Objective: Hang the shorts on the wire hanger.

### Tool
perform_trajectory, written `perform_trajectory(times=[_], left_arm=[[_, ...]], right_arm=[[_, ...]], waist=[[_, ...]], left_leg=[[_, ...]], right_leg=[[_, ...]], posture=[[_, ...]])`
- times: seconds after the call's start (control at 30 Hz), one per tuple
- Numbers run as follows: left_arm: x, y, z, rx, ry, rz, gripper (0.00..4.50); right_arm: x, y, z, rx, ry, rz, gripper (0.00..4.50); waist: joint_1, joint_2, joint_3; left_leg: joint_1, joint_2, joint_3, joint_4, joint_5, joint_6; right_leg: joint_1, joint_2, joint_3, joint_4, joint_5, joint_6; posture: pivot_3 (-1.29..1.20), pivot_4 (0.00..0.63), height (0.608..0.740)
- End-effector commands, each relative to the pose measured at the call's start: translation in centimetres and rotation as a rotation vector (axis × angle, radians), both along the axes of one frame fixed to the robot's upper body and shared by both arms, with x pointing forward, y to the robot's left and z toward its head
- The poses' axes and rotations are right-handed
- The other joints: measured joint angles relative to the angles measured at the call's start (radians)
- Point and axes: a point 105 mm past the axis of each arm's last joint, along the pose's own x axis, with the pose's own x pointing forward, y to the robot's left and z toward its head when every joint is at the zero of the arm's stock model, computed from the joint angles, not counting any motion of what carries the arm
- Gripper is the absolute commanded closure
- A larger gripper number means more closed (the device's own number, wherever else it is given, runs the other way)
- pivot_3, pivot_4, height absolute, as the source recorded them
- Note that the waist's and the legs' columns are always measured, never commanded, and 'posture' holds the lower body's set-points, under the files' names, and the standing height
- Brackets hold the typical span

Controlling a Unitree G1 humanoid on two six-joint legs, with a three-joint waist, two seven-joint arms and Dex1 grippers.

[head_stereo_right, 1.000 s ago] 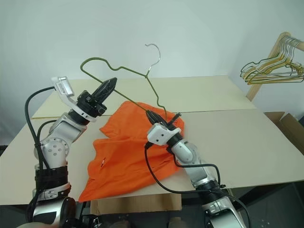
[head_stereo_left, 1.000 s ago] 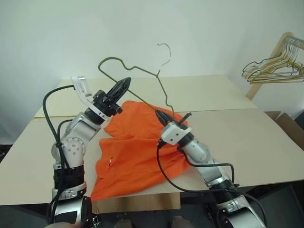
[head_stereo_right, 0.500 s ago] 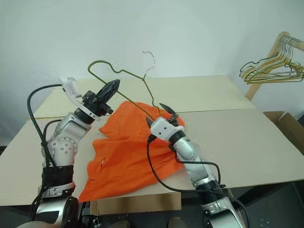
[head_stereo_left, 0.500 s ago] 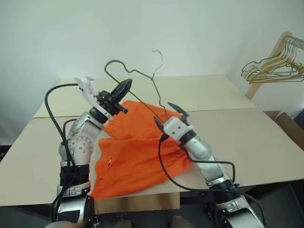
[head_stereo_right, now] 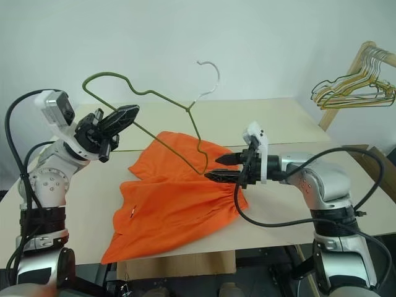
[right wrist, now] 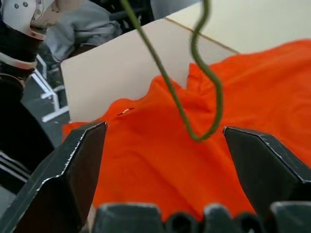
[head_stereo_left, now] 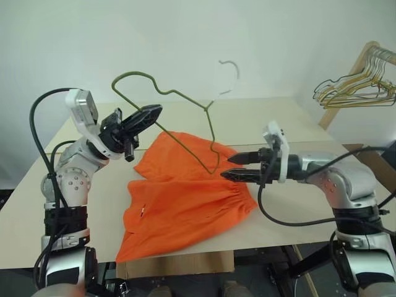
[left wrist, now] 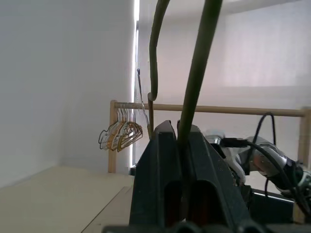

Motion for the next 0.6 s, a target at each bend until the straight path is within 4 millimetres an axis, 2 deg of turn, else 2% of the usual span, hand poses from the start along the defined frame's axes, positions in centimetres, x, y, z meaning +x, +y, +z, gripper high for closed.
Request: perform_trajectory(times=[0.03,0.2,0.6], left_arm=[[-0.74,-0.34,1.72,-0.026,-0.056,-0.083,4.5],[-1.32,-0.52,2.27,-0.07,-0.067,-0.156,4.5],[-0.92,-1.01,1.82,-0.063,-0.051,-0.164,4.5]], right_arm=[[-0.39,0.32,0.84,0.041,0.052,0.08,0.02],[-0.45,0.33,0.73,0.089,0.091,0.127,0.02],[-0.16,0.82,0.27,0.143,0.089,0.184,0.02]], waist=[[0.0,0.0,0.0],[0.0,0.0,0.0],[-0.001,0.0,0.0]], left_leg=[[-0.001,0.0,0.0,0.0,0.0,0.0],[-0.003,0.0,0.0,0.0,0.0,0.001],[-0.003,0.0,0.0,0.0,0.0,0.001]], right_leg=[[0.0,0.0,0.0,0.0,0.0,0.0],[0.0,0.0,0.0,-0.005,0.001,0.001],[0.0,0.0,0.0,-0.005,0.001,0.002]], posture=[[0.0,0.0,0.74],[-0.01,0.0,0.74],[-0.02,0.0,0.74]])
